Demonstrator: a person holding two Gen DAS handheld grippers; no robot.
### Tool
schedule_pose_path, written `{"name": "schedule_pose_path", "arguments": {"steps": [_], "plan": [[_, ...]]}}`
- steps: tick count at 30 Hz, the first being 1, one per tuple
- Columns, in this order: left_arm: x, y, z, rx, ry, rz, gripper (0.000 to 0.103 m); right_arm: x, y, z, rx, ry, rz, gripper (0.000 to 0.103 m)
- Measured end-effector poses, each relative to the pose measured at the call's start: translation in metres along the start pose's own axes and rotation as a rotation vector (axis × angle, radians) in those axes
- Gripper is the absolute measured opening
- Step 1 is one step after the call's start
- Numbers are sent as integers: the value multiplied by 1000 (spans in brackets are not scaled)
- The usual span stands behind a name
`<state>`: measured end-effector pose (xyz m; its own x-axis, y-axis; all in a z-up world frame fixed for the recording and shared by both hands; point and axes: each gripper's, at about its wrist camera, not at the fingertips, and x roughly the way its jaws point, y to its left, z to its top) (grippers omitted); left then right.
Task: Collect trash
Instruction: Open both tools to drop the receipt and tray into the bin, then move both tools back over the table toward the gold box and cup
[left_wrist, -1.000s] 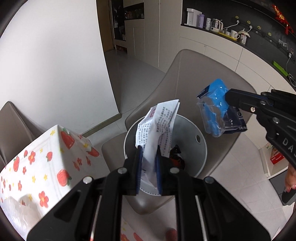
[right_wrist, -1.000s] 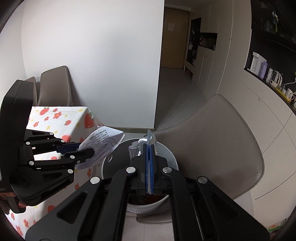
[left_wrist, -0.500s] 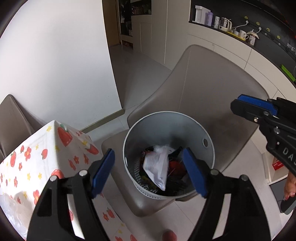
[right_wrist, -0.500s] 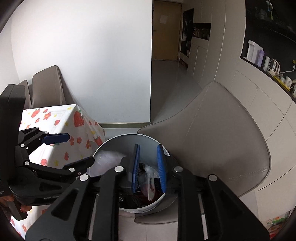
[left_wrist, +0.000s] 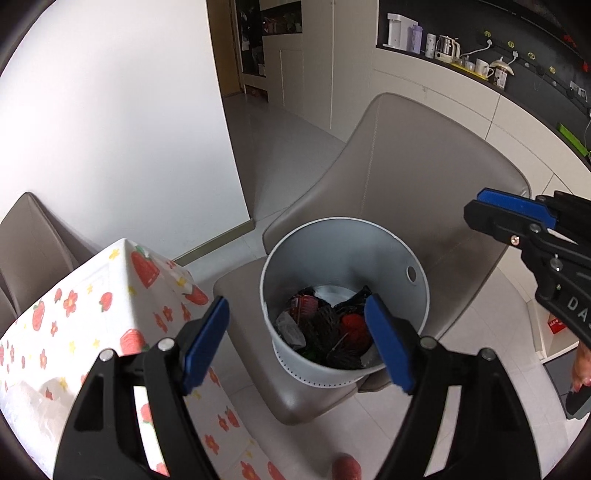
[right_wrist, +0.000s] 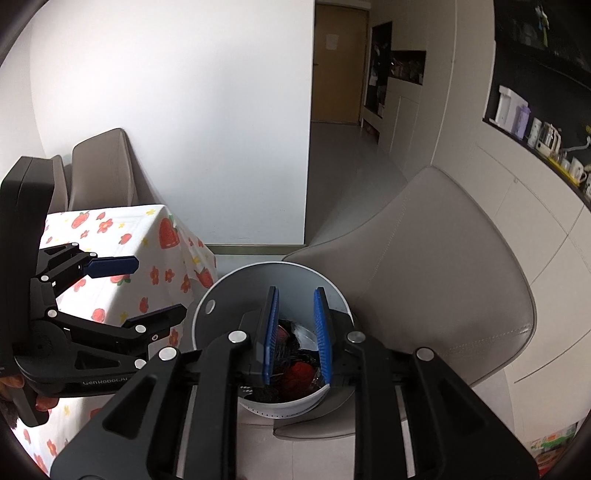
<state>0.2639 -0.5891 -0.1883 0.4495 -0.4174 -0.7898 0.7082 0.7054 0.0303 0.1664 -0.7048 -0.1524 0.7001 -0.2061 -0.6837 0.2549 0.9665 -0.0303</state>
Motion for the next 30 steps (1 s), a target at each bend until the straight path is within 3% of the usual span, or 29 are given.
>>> {"name": "schedule_pose_path", "arguments": {"steps": [8,16,23,30], "plan": [[-42,27,-24,-56,-29,47,76,-28,45,10,-84,-45,61,18],[-98,78,-77,-163,-38,146,76,-50,120,12,-182,-65,172,18],[-164,142,-144,-304,-54,268,76,-67,212,7,-311,-62,315,18],[-233,217,-226,-441,-51,399,76,-84,333,-3,-441,-63,453,18]]}}
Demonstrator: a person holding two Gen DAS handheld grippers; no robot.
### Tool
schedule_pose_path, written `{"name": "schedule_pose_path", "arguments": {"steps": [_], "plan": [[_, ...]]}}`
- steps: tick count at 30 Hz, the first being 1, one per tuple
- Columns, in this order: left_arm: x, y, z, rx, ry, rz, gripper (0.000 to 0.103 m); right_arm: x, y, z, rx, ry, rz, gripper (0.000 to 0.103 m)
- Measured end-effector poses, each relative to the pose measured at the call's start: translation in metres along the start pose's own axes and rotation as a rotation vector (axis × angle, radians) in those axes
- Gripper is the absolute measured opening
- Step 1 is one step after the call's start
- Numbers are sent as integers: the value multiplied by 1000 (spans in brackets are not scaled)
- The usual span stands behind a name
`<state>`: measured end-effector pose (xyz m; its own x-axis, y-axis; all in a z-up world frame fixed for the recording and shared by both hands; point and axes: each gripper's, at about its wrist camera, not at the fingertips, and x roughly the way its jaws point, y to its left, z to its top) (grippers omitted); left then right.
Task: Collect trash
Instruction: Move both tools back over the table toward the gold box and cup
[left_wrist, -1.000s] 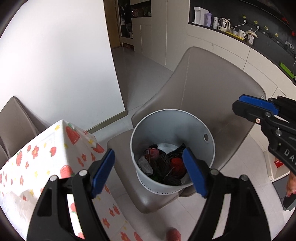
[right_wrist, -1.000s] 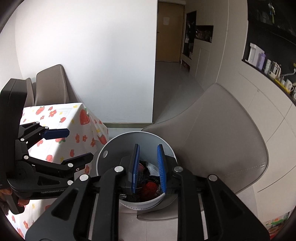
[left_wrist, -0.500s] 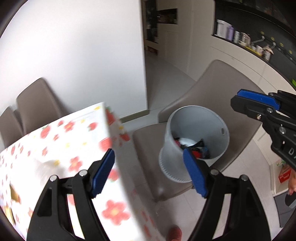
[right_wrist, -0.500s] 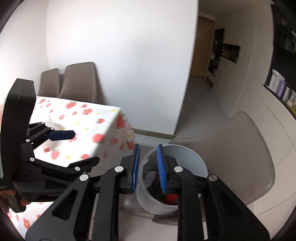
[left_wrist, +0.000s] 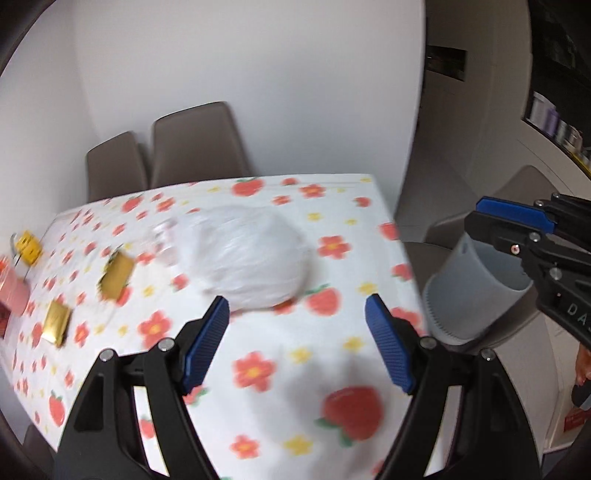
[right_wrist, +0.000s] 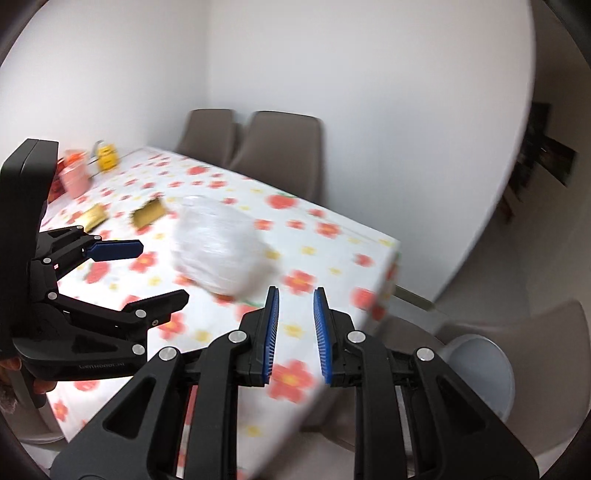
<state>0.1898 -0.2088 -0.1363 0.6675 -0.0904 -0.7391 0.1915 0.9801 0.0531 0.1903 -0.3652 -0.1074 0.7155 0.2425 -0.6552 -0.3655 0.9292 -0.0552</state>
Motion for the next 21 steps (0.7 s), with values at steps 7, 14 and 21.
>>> {"name": "schedule_pose_path", "arguments": {"steps": [7,14,21], "plan": [[-16,127,-30,-89,16,81,76,35,110,42,-53,6,85,18],[-12,234,-39,-109,17,120,76,84,198,84,-57,15,116,18],[21,296,-25,-124,29,116,76,148,240,121,-23,41,118,18]]}}
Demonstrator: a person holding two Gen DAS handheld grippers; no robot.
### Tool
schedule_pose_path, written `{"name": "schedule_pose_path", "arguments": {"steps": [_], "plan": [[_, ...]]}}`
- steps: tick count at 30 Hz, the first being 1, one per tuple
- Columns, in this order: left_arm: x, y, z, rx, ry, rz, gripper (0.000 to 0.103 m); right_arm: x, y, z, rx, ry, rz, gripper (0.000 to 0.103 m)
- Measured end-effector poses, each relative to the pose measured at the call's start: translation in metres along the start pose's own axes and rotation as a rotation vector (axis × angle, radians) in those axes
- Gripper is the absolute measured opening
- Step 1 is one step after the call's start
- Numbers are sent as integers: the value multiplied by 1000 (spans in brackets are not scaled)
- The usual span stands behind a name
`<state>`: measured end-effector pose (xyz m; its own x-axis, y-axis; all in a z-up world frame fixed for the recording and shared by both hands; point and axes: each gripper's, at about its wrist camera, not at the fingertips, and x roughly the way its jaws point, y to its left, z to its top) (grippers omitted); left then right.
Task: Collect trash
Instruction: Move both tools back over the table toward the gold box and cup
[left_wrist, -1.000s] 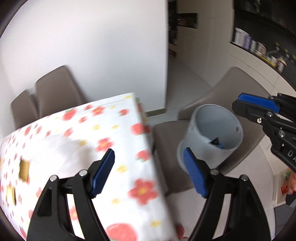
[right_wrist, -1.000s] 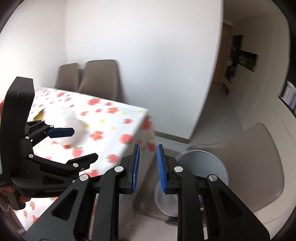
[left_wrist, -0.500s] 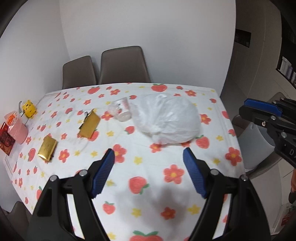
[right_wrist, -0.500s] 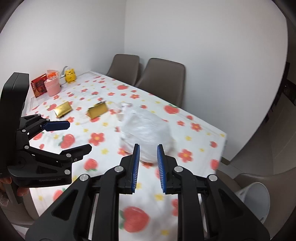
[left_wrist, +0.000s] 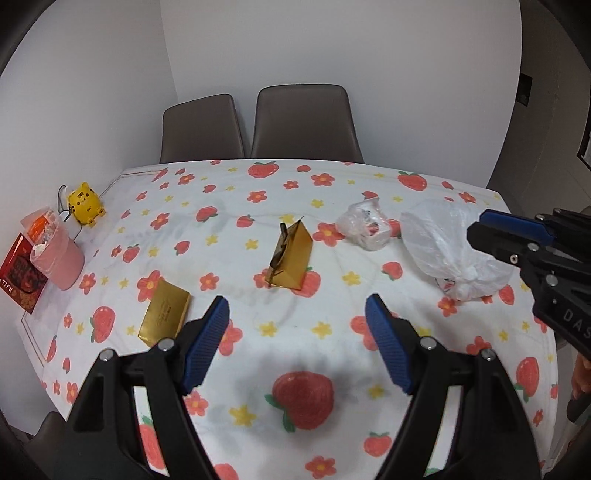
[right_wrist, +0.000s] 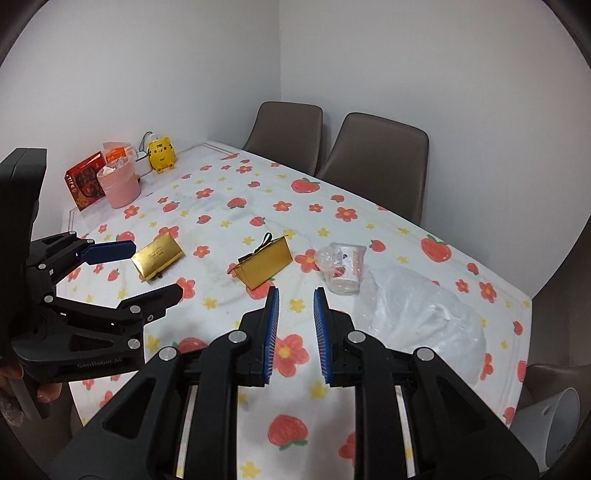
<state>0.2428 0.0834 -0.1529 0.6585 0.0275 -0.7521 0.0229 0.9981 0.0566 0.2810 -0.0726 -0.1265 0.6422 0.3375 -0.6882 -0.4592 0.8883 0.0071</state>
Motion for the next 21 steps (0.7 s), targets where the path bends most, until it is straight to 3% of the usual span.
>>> {"name": "schedule_pose_path", "arguments": {"steps": [10,21], "plan": [[92,22,19,-38,68,-13,76,105,-19,31,11,67,-24,18],[170,26,34,-2,136,-1,76,190,-52,26,14,177,-52,18]]}}
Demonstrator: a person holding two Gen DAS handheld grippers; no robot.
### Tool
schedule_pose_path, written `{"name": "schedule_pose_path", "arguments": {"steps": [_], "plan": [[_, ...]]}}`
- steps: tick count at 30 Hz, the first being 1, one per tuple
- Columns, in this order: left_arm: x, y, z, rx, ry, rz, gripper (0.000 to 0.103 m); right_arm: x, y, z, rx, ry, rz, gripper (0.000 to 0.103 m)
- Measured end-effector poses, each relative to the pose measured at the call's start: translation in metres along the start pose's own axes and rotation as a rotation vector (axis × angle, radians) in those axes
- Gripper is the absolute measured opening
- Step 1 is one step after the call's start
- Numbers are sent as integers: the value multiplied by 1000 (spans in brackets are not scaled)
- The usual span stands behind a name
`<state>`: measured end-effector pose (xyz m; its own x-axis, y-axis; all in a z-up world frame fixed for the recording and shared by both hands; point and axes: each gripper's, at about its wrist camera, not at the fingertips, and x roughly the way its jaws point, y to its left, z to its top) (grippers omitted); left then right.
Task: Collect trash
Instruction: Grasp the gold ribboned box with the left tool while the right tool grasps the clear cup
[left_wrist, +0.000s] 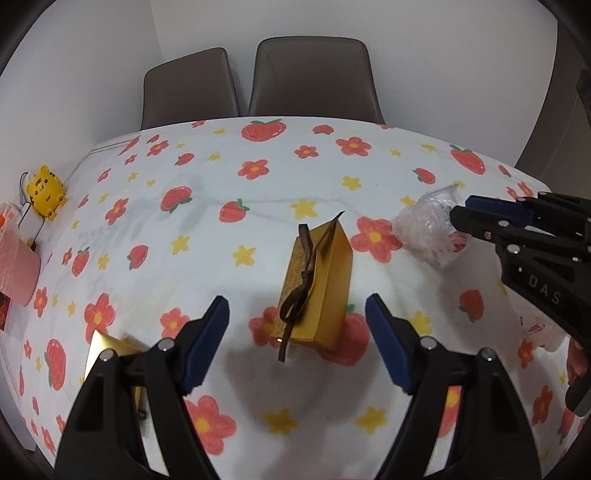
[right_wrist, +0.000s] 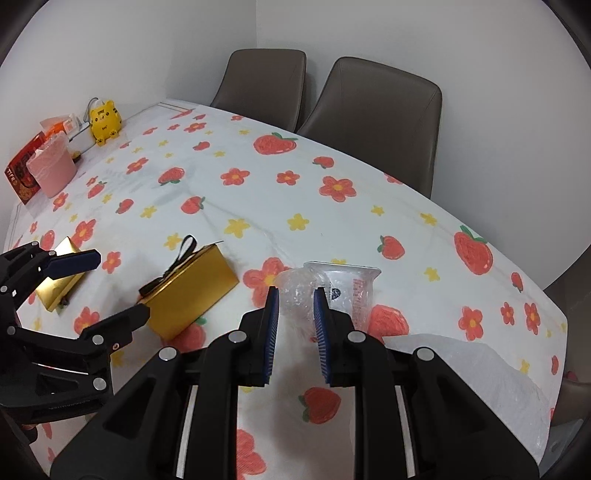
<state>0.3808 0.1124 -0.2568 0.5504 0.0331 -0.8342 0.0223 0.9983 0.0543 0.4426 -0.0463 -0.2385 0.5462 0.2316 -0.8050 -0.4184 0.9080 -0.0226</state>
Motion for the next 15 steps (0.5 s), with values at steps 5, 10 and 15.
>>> {"name": "schedule_pose_path", "arguments": {"steps": [5,10,15], "plan": [[26,0,1,8,36,-3,76,24,-9,-4,12,32,10,18],[45,-2,1,14,68,-11,74,29,-7,4,-28,12,0,24],[56,-4,0,11,97,-26,64,29,-12,4,-13,-1,-24,42]]}}
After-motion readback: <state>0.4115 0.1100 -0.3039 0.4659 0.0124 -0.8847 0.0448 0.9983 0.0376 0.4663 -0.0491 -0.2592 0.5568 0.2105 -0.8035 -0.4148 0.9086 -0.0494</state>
